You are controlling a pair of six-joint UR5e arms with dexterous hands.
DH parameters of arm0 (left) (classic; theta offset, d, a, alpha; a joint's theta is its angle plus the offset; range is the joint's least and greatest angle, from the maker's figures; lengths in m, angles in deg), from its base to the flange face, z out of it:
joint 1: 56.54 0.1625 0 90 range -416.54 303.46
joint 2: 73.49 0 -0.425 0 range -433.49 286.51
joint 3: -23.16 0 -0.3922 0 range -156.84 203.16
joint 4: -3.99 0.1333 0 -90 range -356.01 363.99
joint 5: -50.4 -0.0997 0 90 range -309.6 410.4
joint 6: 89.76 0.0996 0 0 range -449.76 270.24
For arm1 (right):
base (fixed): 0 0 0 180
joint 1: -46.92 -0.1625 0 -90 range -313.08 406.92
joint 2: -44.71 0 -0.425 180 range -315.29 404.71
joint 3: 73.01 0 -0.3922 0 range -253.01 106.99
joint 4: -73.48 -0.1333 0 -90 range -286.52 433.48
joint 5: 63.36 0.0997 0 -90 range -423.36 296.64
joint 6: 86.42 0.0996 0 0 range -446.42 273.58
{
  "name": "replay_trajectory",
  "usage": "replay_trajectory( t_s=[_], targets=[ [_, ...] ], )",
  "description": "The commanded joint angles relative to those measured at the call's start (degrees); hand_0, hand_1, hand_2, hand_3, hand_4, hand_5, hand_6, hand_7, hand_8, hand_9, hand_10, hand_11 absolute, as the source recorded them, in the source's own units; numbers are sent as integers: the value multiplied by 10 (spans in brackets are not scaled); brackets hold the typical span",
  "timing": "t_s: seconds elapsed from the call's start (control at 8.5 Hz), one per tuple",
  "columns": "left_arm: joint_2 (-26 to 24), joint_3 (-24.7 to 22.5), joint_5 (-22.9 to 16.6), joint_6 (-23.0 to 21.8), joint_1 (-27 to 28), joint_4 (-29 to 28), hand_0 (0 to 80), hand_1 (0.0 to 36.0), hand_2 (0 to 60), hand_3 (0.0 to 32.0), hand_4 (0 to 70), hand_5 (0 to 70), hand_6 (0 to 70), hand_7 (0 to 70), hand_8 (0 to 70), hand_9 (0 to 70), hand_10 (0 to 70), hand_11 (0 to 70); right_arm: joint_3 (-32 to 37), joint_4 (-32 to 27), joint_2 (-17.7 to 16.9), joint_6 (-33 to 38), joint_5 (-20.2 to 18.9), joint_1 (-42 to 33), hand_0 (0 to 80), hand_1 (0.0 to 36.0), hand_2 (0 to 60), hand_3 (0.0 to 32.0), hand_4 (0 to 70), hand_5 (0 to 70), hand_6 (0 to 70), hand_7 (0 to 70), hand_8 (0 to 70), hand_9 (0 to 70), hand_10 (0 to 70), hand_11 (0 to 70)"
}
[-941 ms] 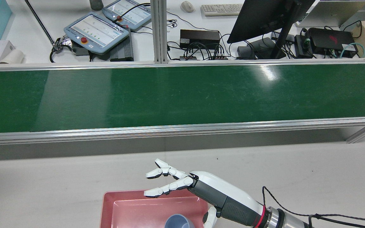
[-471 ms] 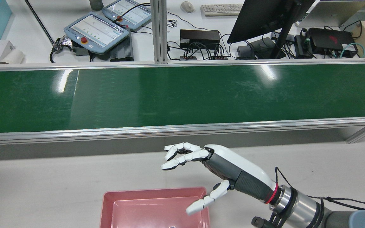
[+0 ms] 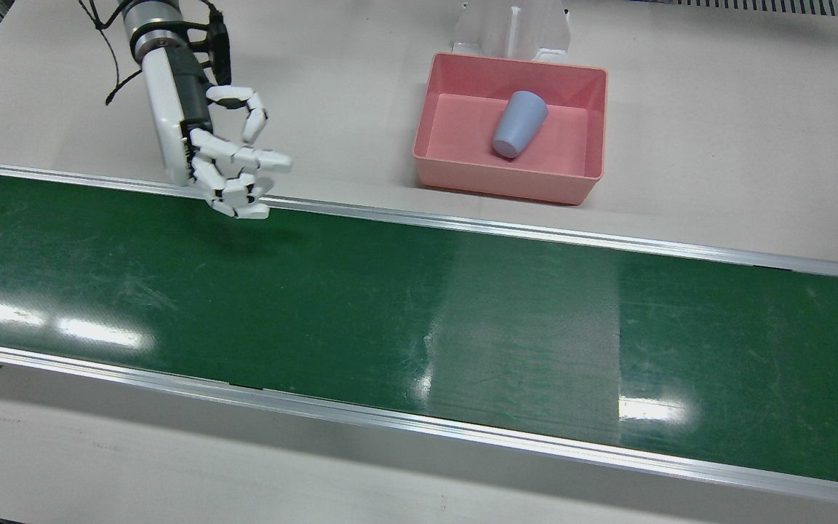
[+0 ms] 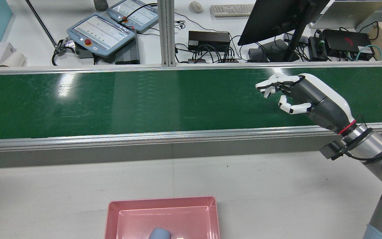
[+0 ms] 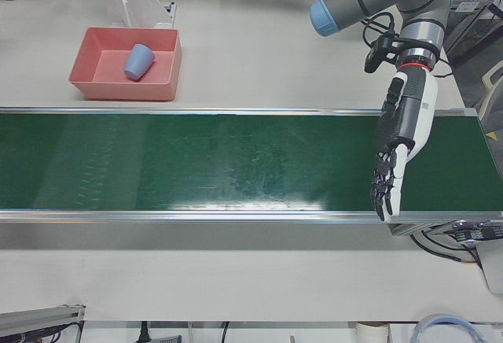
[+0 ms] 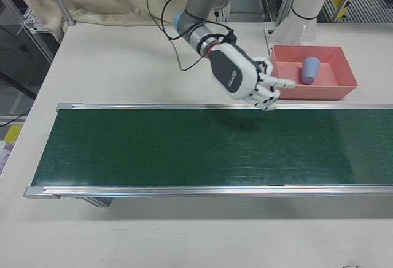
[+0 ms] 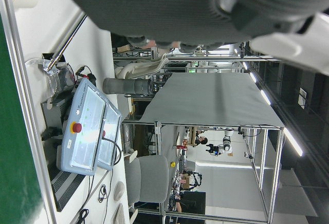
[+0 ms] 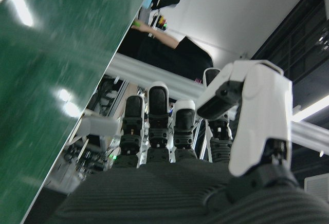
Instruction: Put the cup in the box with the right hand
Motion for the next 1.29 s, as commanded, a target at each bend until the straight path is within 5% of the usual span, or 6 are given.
replay_trajectory(
  t_s=[0.0,0.47,0.59,0.71,0.94,1.18],
  targets=[
    [0,-1,1,0,0,1,0,0,0,0,0,0,0,0,0,0,0,0,145,-6,-1,86,-24,-169,514,348,600,0,233,120,212,700,270,482,195,310],
    [0,-1,0,0,0,1,0,0,0,0,0,0,0,0,0,0,0,0,226,-15,28,101,-26,-246,512,333,600,0,184,124,211,700,293,506,218,342],
    [0,-2,1,0,0,1,0,0,0,0,0,0,0,0,0,0,0,0,221,-25,18,104,-33,-250,500,291,541,0,91,96,137,477,173,317,143,231],
    [0,-2,0,0,-1,1,0,0,0,0,0,0,0,0,0,0,0,0,226,-50,6,103,-48,-252,498,110,43,0,118,46,40,97,3,20,41,77],
    [0,-2,0,0,0,1,0,0,0,0,0,0,0,0,0,0,0,0,226,-52,2,103,-51,-254,454,58,40,0,103,26,22,41,0,0,8,23],
    [0,-1,0,0,0,1,0,0,0,0,0,0,0,0,0,0,0,0,224,-53,-8,103,-51,-253,439,64,70,0,80,26,27,62,0,14,10,25]
  ],
)
